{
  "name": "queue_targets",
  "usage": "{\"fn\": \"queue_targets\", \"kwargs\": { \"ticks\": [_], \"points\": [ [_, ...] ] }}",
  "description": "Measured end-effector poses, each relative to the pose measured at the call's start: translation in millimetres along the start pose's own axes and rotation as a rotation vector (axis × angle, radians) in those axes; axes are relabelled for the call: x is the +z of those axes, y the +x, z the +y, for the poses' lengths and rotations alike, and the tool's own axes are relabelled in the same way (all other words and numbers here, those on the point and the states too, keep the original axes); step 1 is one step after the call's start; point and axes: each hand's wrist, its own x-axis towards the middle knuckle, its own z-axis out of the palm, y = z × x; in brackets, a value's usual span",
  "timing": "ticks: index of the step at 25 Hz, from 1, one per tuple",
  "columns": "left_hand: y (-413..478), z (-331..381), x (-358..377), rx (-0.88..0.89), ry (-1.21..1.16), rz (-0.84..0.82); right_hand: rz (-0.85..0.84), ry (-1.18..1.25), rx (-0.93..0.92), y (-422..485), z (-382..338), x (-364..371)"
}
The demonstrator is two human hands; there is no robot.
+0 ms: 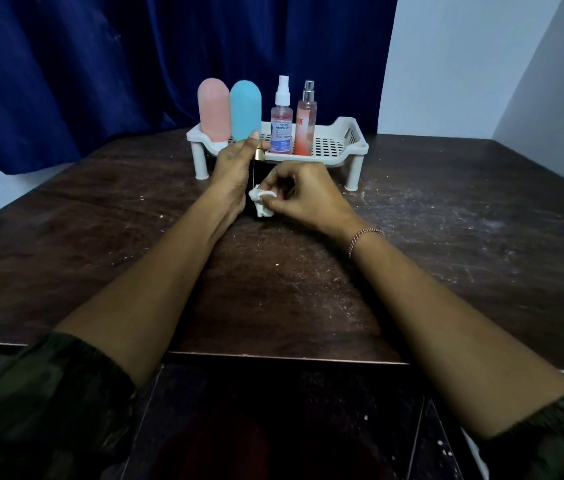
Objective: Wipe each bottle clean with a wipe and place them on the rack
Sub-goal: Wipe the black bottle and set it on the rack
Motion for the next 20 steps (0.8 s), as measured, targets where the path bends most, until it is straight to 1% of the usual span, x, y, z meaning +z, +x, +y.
{"fn": "queue_targets", "kwargs": {
  "ticks": [2, 3, 4, 7, 8, 11, 12, 16, 17, 20],
  "points": [
    [1.0, -1.2, -1.1, 0.021, 0.029, -0.012, -0.078, -0.033, -0.035, -0.1, -0.8, 1.4],
    [1.6, -1.3, -1.6, 0.024, 0.036, -0.016, -0.086, -0.051, -0.049, 0.1, -1.2, 2.6],
    [2.6, -1.5, -1.7, 0.02, 0.034, -0.018, -0.063, -0.061, -0.053, 0.7, -1.0, 3.2],
    [3.2, -1.0, -1.0, 0.01, -0.012, -0.017, 0.091, -0.069, -0.027, 3.5, -0.1, 0.8],
    [3.2, -1.3, -1.0, 0.013, -0.013, -0.022, 0.098, -0.07, -0.023, 3.4, -0.2, -0.6],
    [2.6, -1.8, -1.8, 0.024, 0.005, -0.039, -0.024, -0.1, -0.066, 2.9, -1.5, 0.2],
    [3.2, -2.4, -2.2, 0.027, 0.005, -0.043, -0.029, -0.116, -0.086, 2.7, -2.1, 1.1],
    [2.6, -2.5, 0.5, 0.047, -0.006, -0.049, 0.138, -0.149, -0.089, 5.0, -0.1, -2.0],
    [2.4, -2.8, 1.0, 0.05, -0.001, -0.056, 0.15, -0.149, -0.09, 5.1, 0.2, -2.6],
    [3.5, -3.6, -2.2, 0.056, 0.034, -0.092, 0.112, -0.136, -0.12, 5.4, -2.5, 2.0]
  ]
}}
